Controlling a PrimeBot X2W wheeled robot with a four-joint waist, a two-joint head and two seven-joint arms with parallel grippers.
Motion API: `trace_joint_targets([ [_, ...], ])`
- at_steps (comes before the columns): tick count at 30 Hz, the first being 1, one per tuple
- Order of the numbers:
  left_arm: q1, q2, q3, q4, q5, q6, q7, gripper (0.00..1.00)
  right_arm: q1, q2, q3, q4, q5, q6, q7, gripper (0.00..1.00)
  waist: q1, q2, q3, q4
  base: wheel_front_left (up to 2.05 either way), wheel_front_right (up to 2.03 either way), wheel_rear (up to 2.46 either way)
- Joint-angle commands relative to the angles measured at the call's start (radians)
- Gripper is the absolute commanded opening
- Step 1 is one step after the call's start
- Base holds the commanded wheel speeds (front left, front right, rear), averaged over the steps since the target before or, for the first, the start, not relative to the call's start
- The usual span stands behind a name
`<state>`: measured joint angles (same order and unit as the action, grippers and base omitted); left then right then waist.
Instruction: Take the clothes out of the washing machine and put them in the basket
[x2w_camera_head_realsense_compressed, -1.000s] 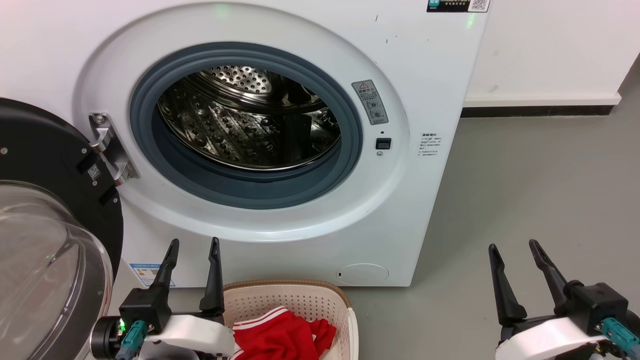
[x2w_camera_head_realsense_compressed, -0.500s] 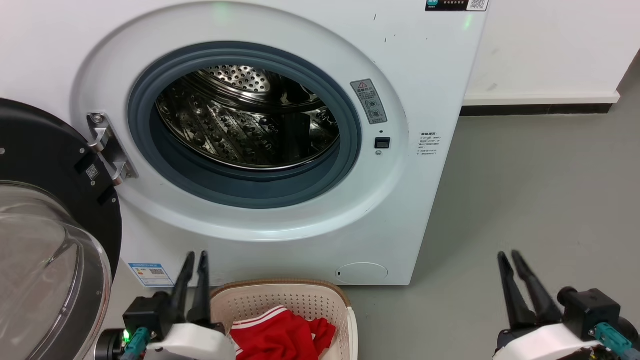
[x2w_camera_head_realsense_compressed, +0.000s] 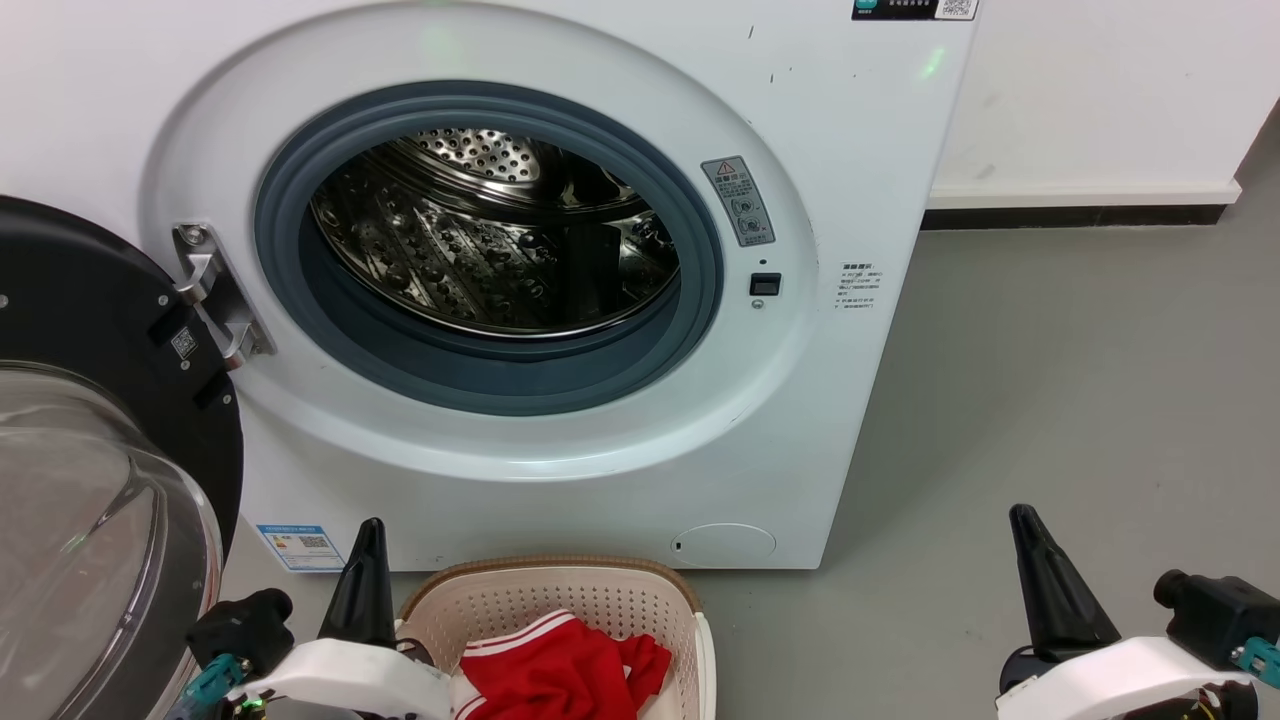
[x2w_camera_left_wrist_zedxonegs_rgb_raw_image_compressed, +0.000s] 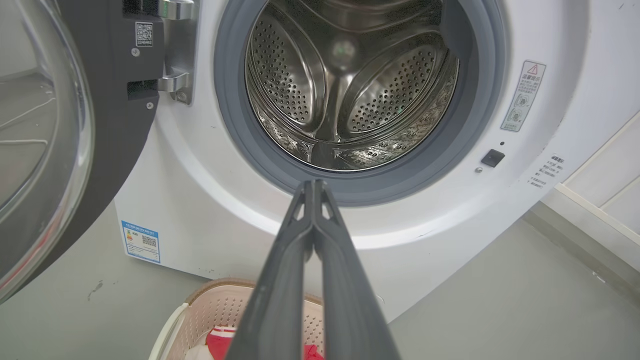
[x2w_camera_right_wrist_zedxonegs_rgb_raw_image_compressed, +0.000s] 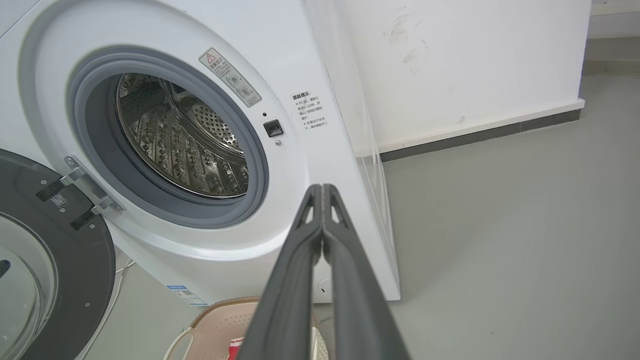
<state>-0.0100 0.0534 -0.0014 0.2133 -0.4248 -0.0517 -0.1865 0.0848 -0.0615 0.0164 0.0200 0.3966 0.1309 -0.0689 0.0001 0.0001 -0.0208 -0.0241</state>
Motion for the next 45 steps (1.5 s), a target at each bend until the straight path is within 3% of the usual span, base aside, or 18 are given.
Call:
trace_joint_targets([
  [1, -0.032, 0.002, 0.005, -0.014, -0.034, -0.003, 0.006, 0.00, -0.031, -0.009, -0.001, -0.007, 0.039, 0.000, 0.003, 0.00, 0.0000, -0.0001, 0.000, 0.000, 0.00, 0.00, 0.00],
  [19, -0.051, 0.001, 0.032, -0.005, -0.332, -0.024, 0.080, 0.00, -0.075, -0.021, -0.011, 0.051, 0.362, 0.000, 0.030, 0.00, 0.0000, -0.0001, 0.004, 0.004, 0.00, 0.00, 0.00],
  [45, -0.073, 0.000, 0.064, 0.008, -0.654, -0.046, 0.165, 0.00, -0.122, -0.027, -0.033, 0.115, 0.703, 0.000, 0.069, 0.00, 0.0000, -0.0001, 0.010, 0.010, 0.00, 0.00, 0.00],
])
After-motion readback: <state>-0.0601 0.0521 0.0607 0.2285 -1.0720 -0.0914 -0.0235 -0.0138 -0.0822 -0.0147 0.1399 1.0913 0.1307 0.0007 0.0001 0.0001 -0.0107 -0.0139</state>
